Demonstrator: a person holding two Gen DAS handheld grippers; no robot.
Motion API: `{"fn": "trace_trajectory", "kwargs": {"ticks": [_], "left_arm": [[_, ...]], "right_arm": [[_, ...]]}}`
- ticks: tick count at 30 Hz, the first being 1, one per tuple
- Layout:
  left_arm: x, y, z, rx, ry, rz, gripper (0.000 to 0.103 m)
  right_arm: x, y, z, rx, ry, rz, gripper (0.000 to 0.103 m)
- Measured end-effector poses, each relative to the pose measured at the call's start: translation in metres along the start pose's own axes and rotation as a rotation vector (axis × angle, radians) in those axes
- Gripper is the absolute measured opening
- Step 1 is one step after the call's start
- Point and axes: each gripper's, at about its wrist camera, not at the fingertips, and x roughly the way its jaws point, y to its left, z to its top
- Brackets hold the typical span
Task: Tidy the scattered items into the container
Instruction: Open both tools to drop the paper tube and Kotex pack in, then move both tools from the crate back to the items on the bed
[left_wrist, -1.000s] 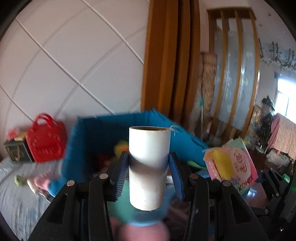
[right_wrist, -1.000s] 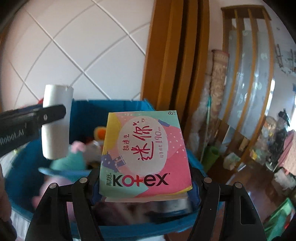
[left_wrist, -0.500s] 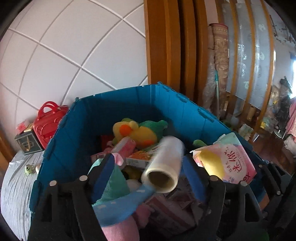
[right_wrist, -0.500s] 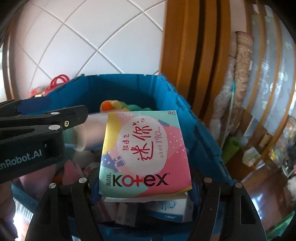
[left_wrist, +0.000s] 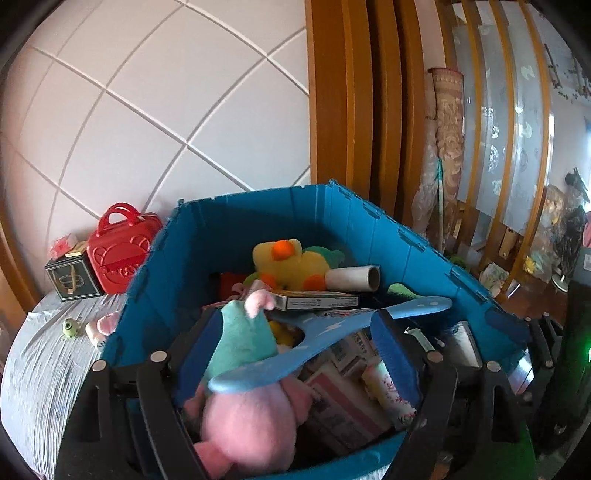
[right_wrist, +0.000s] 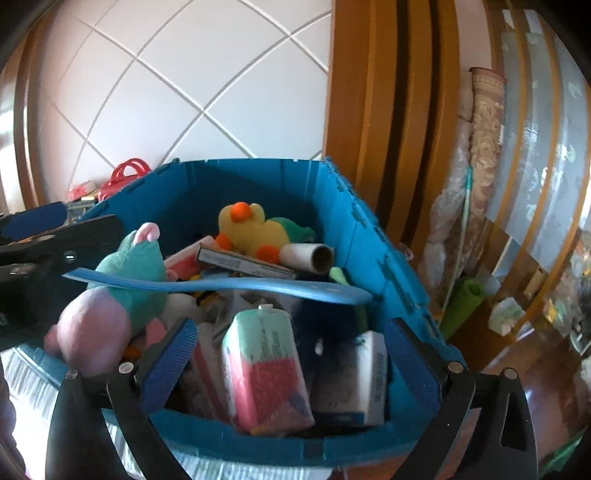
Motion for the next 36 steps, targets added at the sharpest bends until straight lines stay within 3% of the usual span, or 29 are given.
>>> {"fn": "trace_trajectory", "kwargs": {"ticks": [2, 9, 19, 25, 36], "left_arm": [[-0.011, 0.007, -0.003, -0.014, -0.018, 0.012, 0.102], [-0.045, 0.034, -0.013, -0.052, -0.069, 0.063, 0.102], [-0.092, 0.11, -0.035, -0.129, -0.125, 0.184, 0.102], [-0.116, 0.195, -0.059, -0.21, -0.129, 0.248, 0.102], [-0.151, 0.394, -0.12, -0.252, -0.07, 0.327, 0.102]], "right_arm": [[-0.008, 0.0, 0.0, 0.011, -0.011, 0.002, 0.103], [-0.039, 0.015, 0.001, 0.035, -0.08, 0.038, 0.103], [-0.065, 0.085, 0.013, 0.004, -0.149, 0.146, 0.103], [-0.073, 0.156, 0.018, -0.032, -0.166, 0.184, 0.103], [-0.079, 0.345, 0.025, -0.049, -0.189, 0.207, 0.103]]}}
